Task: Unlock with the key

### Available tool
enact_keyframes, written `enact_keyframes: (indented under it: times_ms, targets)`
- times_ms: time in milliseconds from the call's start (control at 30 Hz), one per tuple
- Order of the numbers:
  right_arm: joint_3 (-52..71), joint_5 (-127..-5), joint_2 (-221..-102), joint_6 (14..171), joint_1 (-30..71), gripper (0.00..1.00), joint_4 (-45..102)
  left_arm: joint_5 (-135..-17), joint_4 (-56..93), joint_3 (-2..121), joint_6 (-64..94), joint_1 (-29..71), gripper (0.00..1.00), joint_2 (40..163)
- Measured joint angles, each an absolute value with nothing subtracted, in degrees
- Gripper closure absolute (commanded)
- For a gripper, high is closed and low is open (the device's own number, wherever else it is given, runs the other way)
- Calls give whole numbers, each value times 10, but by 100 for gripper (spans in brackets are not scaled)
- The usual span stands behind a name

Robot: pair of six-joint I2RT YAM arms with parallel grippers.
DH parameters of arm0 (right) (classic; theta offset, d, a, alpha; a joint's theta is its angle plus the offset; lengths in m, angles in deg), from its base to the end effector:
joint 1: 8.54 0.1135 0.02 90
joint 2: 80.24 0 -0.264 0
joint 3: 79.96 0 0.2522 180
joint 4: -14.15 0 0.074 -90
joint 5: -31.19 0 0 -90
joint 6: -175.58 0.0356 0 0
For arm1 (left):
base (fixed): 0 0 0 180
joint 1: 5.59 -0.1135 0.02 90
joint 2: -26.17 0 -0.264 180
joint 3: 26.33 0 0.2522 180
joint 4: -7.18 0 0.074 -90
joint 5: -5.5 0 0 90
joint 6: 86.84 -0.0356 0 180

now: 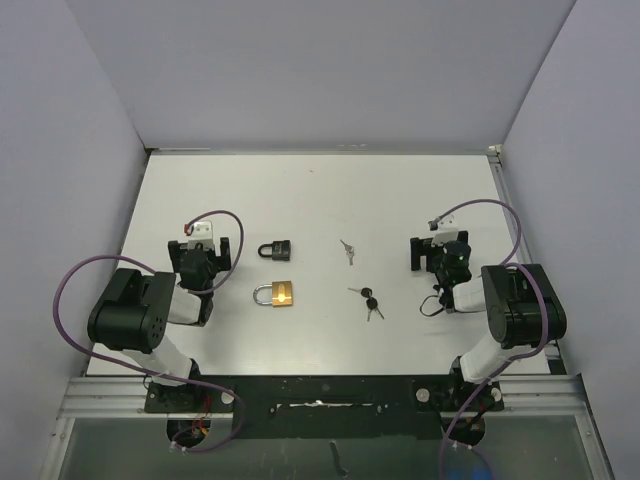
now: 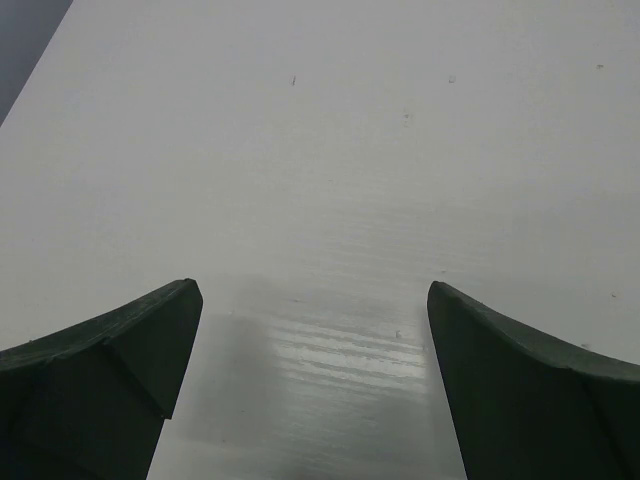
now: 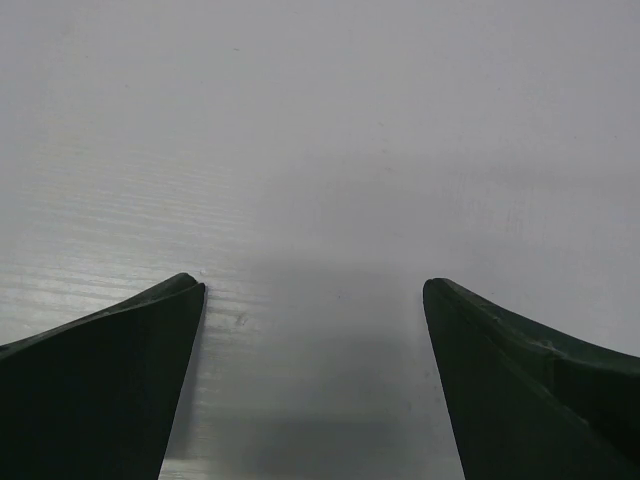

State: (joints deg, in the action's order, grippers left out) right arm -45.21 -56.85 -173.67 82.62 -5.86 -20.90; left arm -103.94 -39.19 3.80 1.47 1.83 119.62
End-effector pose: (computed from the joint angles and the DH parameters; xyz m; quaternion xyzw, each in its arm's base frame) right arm 0.2670 0.0113 0.1177 -0.0318 0.8362 -0.0157 0.5472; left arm 0.2514 -0.0208 0.1203 -0.0373 0.7975 0.1062 0.5927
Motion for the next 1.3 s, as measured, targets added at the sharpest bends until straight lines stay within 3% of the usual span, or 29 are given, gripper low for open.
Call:
enact_keyframes:
  times_ms: [1300]
  targets:
    - [-452,-577,-1737,827,-63,2,-209,-1039,-392,38,15,18,2,1196]
